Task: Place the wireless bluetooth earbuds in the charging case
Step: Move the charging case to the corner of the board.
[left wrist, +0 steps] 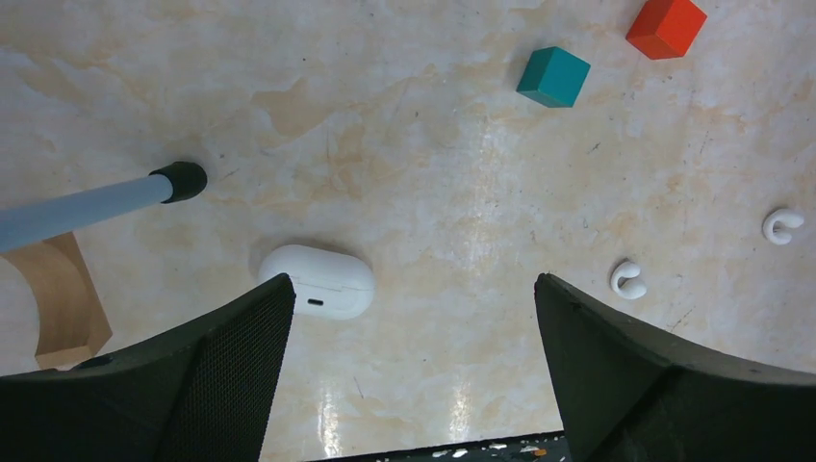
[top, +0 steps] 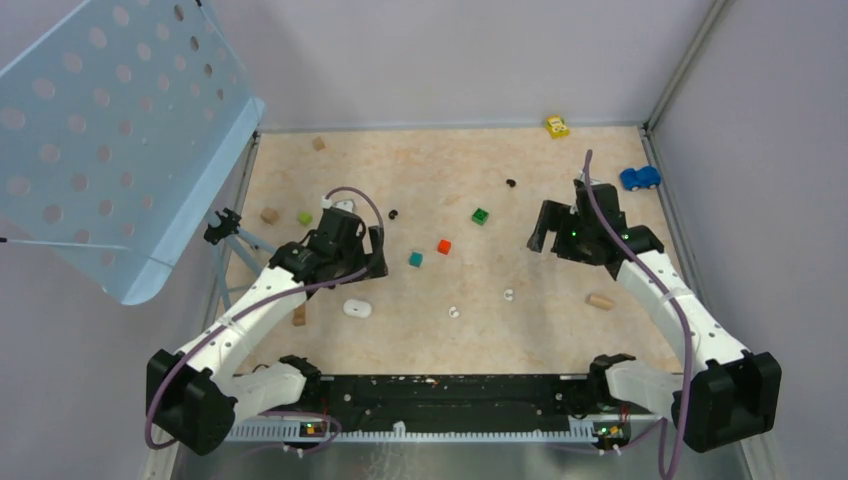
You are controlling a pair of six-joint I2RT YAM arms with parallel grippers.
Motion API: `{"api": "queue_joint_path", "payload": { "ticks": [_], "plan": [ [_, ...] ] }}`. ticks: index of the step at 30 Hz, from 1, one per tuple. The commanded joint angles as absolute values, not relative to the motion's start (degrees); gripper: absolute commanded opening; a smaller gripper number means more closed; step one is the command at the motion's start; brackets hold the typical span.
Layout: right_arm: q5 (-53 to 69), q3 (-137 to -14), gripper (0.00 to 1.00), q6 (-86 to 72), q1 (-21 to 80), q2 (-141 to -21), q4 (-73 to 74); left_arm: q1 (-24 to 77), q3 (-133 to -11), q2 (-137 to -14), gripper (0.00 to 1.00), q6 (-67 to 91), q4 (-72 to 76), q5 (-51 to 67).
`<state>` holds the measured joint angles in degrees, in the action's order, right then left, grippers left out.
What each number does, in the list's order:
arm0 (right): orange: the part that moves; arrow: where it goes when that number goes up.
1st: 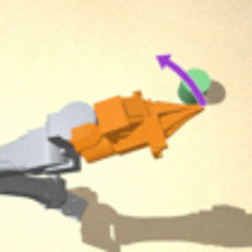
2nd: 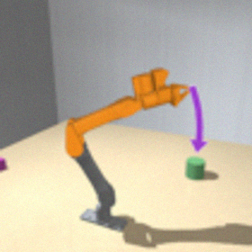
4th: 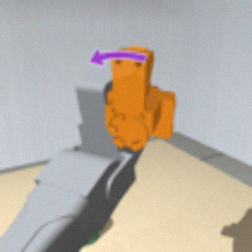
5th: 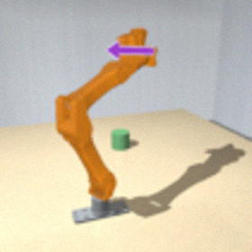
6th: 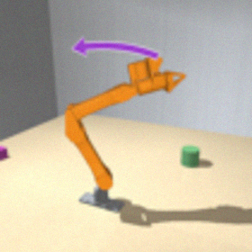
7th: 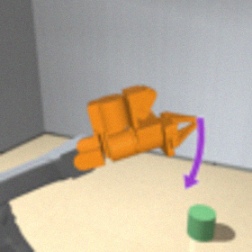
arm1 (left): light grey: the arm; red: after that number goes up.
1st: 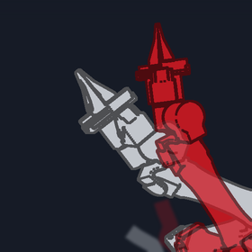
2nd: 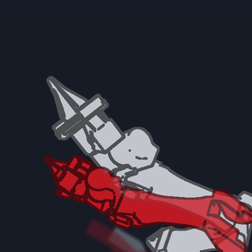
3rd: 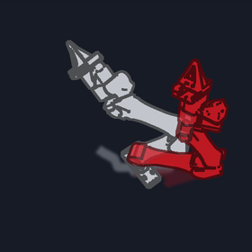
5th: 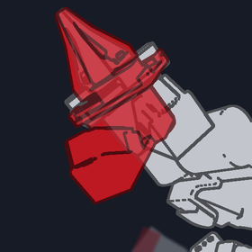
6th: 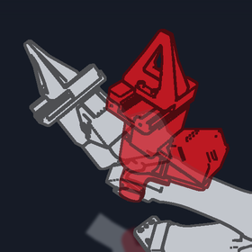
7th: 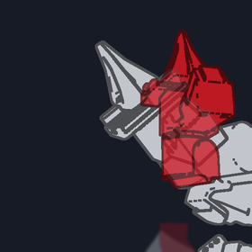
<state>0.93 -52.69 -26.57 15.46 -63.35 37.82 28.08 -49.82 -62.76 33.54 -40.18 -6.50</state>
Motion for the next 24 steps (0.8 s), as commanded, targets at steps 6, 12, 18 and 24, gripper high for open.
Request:
{"api": "queue_joint_path", "payload": {
  "ticks": [6,12,18,24],
  "plan": [
    [1.7,-54.3,0.96,-26.2,15.5,-63.3,34.8,28.2,-53.2,-61.3,0.99,40.5,-44.8,-13.2],
    [5.0,-54.8,0.96,-25.5,15.5,-64.2,33.5,28.2,-53.5,-60.0,0.99,46.1,-47.7,-17.8],
    [6.2,-55.5,0.96,-25.0,15.5,-64.4,34.1,28.2,-52.9,-60.9,0.99,64.1,-59.0,-21.2],
    [6.5,-55.1,0.96,-24.5,15.5,-64.3,35.1,28.5,-46.5,-58.8,0.99,72.1,-56.0,-21.2]
  ]
}}
